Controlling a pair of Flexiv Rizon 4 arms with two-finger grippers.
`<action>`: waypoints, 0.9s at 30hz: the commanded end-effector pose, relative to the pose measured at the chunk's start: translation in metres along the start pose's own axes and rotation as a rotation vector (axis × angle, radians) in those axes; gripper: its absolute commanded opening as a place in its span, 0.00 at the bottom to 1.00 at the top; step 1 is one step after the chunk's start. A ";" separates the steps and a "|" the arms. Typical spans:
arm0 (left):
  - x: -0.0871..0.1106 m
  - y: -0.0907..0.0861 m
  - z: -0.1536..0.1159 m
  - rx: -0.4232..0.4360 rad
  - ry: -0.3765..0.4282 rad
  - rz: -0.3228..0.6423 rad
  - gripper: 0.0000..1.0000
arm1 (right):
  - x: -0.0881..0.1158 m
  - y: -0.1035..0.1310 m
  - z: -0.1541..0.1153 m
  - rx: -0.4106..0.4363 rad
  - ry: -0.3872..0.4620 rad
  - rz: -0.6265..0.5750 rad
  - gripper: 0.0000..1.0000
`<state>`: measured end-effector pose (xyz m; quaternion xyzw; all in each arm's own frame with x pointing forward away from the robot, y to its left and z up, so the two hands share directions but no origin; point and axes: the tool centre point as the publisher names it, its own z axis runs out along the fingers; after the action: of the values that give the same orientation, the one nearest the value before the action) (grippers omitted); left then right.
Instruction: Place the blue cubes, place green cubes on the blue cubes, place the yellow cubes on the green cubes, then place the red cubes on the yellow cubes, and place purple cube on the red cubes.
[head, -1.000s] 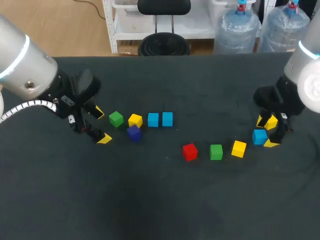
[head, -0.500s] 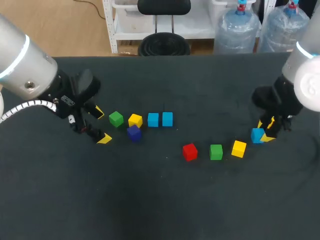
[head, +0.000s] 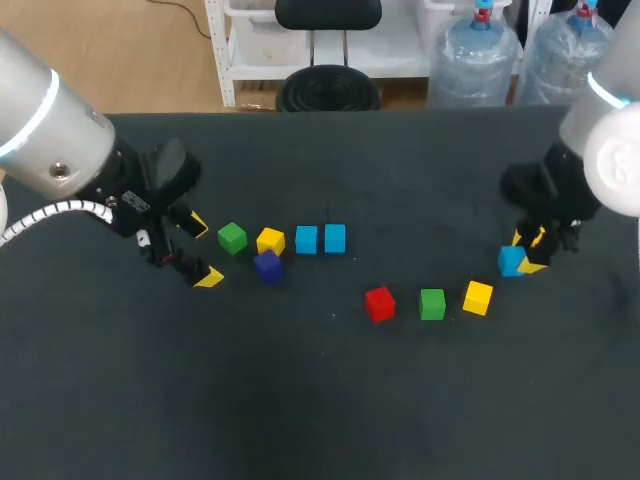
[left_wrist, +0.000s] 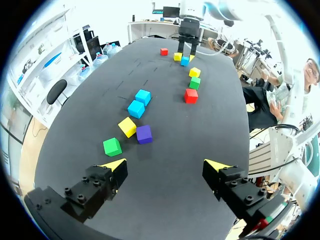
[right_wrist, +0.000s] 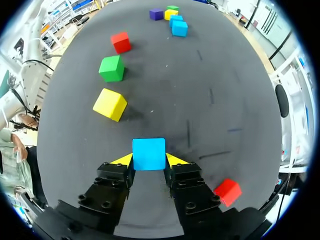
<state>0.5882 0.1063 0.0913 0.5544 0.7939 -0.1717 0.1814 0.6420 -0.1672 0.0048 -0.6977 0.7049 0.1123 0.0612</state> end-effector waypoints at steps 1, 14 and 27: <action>0.000 0.001 0.000 0.003 -0.001 0.001 1.00 | -0.006 -0.008 -0.003 -0.006 -0.015 0.019 0.00; 0.000 0.001 0.000 0.003 -0.001 0.001 1.00 | -0.040 -0.030 0.012 0.019 -0.078 -0.002 0.00; 0.000 0.001 0.000 0.003 -0.001 0.001 1.00 | -0.042 -0.027 0.005 0.022 -0.118 -0.029 0.00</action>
<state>0.5882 0.1063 0.0913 0.5544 0.7939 -0.1717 0.1814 0.6709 -0.1244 0.0071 -0.6994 0.6912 0.1448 0.1102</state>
